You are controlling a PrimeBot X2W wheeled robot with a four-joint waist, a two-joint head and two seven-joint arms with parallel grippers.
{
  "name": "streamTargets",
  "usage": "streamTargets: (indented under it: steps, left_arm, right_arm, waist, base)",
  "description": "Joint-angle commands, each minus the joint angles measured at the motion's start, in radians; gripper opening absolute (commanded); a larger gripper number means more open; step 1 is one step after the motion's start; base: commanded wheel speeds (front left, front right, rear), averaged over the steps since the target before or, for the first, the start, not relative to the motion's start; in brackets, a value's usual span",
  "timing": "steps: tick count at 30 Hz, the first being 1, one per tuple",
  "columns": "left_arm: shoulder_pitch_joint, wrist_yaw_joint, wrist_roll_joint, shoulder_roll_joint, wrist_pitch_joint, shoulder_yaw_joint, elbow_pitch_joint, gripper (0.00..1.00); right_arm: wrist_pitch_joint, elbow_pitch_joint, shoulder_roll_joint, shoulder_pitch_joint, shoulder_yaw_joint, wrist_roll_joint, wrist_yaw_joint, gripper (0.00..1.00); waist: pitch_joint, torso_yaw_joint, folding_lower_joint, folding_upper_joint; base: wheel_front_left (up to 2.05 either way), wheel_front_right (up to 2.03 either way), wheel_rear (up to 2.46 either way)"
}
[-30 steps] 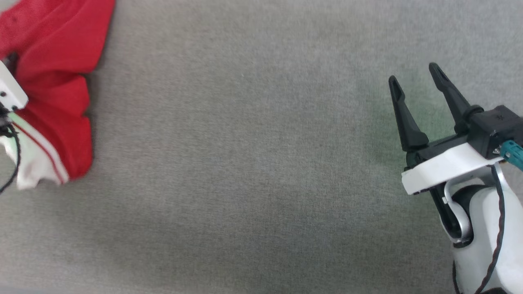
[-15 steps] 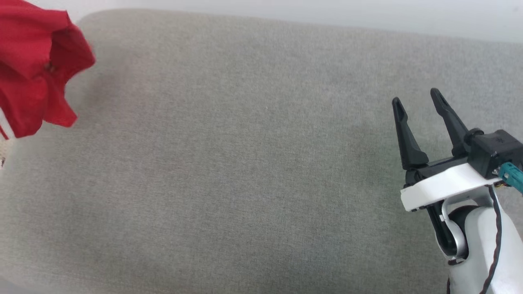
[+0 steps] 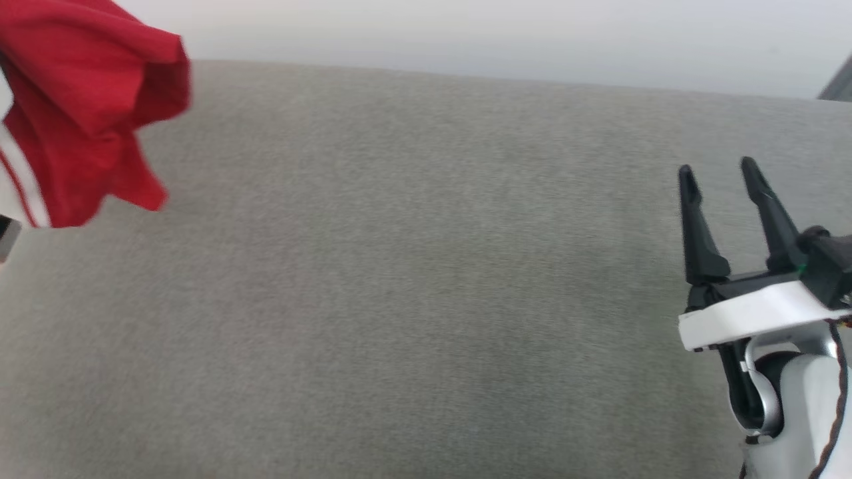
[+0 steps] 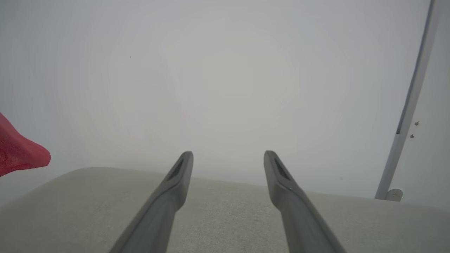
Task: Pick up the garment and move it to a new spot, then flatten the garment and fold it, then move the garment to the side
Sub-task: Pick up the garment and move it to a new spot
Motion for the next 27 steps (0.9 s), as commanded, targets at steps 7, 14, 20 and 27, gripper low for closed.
streamTargets:
  steps: [7, 14, 20, 27]
  left_arm:
    - [0.083, 0.081, -0.036, 0.026, 0.134, -0.022, -0.248, 0.0]
    - [0.129, 0.117, -0.06, -0.013, 0.215, -0.078, -0.402, 0.0]
    - [0.197, 0.141, -0.071, -0.072, 0.267, -0.166, -0.44, 0.0]
    - [0.289, 0.114, -0.091, -0.149, 0.289, -0.27, -0.311, 0.0]
  right_arm:
    - [-0.019, -0.022, 0.02, 0.038, -0.059, -0.002, 0.0, 1.0]
    - [-0.033, -0.024, 0.036, 0.06, -0.069, 0.002, 0.0, 1.0]
    - [-0.045, 0.0, 0.047, 0.077, -0.057, 0.018, 0.0, 1.0]
    - [-0.068, 0.044, 0.049, 0.056, -0.005, 0.044, 0.0, 1.0]
  waist:
    - [-0.018, -0.139, 0.0, 0.0]
    - [-0.005, -0.259, 0.0, 0.0]
    - [0.023, -0.33, 0.0, 0.0]
    - [0.071, -0.384, 0.0, 0.0]
  base:
    - [0.0, 0.0, 0.0]
    - [0.0, 0.0, 0.0]
    - [0.0, 0.0, 0.0]
    - [0.0, 0.0, 0.0]
